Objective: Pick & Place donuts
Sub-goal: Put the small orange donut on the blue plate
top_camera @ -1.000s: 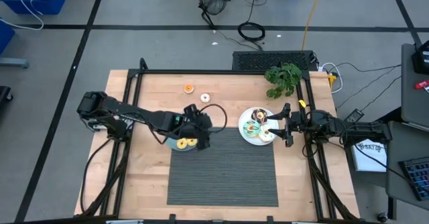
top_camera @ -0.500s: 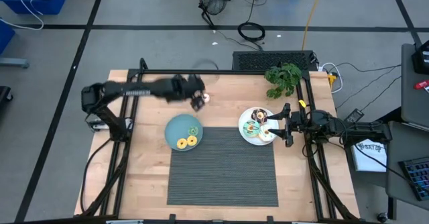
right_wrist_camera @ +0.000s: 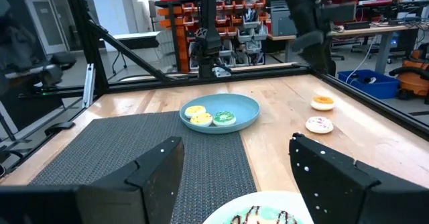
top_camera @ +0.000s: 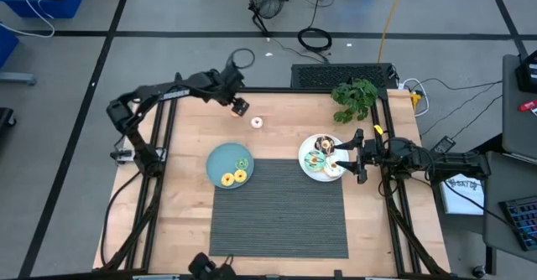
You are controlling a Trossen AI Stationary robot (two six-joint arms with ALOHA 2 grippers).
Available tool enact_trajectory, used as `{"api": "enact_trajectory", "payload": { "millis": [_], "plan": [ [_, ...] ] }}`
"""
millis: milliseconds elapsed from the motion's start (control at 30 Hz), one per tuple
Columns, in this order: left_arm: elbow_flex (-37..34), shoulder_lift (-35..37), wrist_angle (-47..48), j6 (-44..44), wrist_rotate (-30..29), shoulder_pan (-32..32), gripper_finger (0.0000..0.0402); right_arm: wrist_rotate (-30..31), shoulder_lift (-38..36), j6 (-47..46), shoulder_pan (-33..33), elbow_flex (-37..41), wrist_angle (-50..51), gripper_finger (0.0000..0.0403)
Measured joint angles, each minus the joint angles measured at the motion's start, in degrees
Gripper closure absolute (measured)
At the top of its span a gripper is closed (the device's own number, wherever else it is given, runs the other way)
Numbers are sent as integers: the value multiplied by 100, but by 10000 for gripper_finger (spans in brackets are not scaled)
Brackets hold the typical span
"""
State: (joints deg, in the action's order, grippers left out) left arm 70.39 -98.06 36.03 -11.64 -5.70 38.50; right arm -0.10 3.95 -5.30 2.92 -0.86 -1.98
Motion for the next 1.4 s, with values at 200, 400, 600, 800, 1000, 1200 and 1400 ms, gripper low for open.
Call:
{"api": "enact_trajectory", "payload": {
  "millis": [200,400,600,800,1000,1200,1400],
  "plan": [
    [0,-482,-33,24,-68,-241,141,0,-2,-1,-1,0,2,151],
    [0,-825,-26,-215,-194,-205,123,0,0,-2,-2,0,2,151],
    [0,-885,-100,-242,-154,-102,103,0,0,0,-2,0,0,151],
    [0,-900,-135,-330,77,-22,100,0,-2,-1,0,0,0,151],
    [-2,-1028,-194,-426,8,-32,107,0,0,-2,-2,2,0,151],
    [-4,-1138,-46,-558,40,-24,106,0,0,0,-2,0,0,151],
    [-4,-1194,-26,-564,-16,-36,118,0,0,-2,-1,0,0,151]
  ]
}}
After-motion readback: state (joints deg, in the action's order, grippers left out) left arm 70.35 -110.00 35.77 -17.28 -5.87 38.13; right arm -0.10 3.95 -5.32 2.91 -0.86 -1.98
